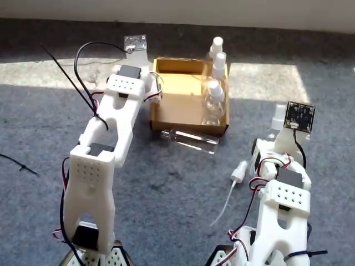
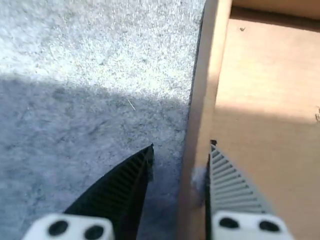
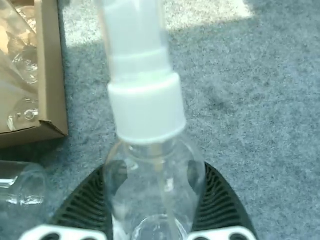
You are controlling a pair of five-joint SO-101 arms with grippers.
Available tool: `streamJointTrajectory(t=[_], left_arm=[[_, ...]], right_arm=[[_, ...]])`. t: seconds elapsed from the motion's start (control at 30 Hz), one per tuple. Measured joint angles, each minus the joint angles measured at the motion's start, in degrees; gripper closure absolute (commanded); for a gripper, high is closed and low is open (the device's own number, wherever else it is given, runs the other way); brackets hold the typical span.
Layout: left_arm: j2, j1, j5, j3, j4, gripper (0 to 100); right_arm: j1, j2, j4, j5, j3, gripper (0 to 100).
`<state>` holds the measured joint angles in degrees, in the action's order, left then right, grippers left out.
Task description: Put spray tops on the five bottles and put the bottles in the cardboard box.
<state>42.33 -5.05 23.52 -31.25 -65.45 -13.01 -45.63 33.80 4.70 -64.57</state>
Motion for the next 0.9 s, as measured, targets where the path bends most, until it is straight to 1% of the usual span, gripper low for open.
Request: streamJointTrajectory(t=[0.13, 0.37, 0.53, 0.67, 0.83, 0.9], left_arm=[[0.0, 0.1, -2.3, -2.4, -3.1, 79], [-3.9, 0.2, -6.1, -12.1, -11.5, 79], [-8.4, 0.2, -9.1, -19.5, -19.9, 79], [-12.6, 2.1, -11.7, -24.9, -26.3, 79], [-18.4, 6.1, -15.5, -29.5, -32.4, 79], [-20.7, 8.5, -17.0, -30.0, -33.8, 80]], right_arm=[[0.0, 0.0, 0.0, 0.0, 0.0, 99.4], [0.0, 0.0, 0.0, 0.0, 0.0, 99.4], [0.1, 0.0, 0.0, 0.0, 0.0, 99.4], [2.5, -3.3, 0.0, 0.0, 0.0, 99.4], [8.4, -14.3, 0.0, 0.0, 0.4, 99.4], [10.6, -18.9, 0.2, 0.0, 2.7, 99.4]])
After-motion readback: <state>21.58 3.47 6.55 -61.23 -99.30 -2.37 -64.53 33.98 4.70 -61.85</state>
